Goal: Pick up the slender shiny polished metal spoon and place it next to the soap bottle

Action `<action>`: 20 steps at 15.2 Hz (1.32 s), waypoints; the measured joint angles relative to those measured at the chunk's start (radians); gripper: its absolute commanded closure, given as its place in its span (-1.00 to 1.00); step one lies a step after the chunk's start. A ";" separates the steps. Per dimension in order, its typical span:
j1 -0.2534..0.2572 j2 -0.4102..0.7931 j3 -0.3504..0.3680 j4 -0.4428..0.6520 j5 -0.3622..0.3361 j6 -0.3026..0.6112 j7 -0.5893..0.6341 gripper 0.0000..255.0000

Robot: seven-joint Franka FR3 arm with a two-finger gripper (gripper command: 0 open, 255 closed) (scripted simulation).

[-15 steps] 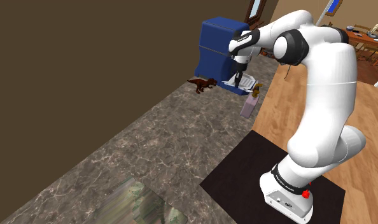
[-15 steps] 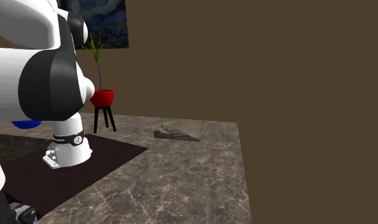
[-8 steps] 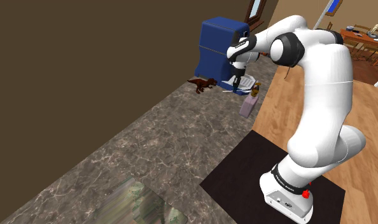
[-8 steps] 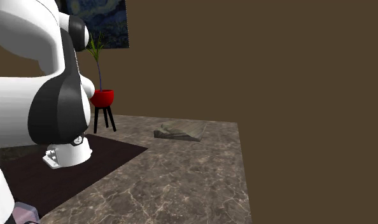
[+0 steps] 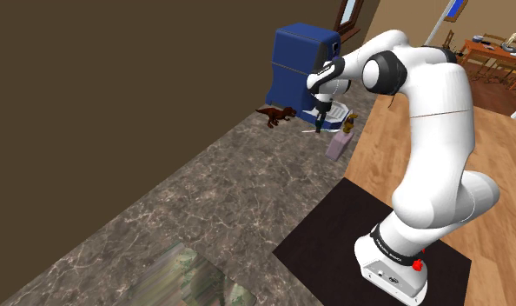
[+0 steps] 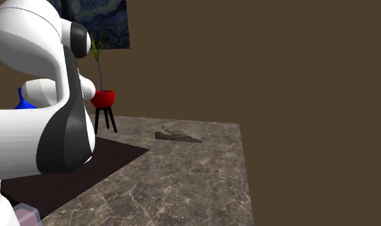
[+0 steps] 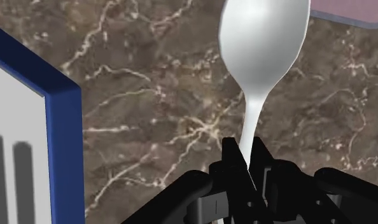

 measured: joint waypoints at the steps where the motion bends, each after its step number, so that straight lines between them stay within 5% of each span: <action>1: -0.001 0.009 0.001 0.001 0.001 0.007 0.000 1.00; 10: -0.005 0.038 0.004 0.002 0.007 0.038 -0.003 1.00; 11: -0.005 0.038 0.004 0.003 0.007 0.037 -0.003 -1.00; 20: 0.000 0.011 0.001 0.029 0.000 -0.017 0.004 -1.00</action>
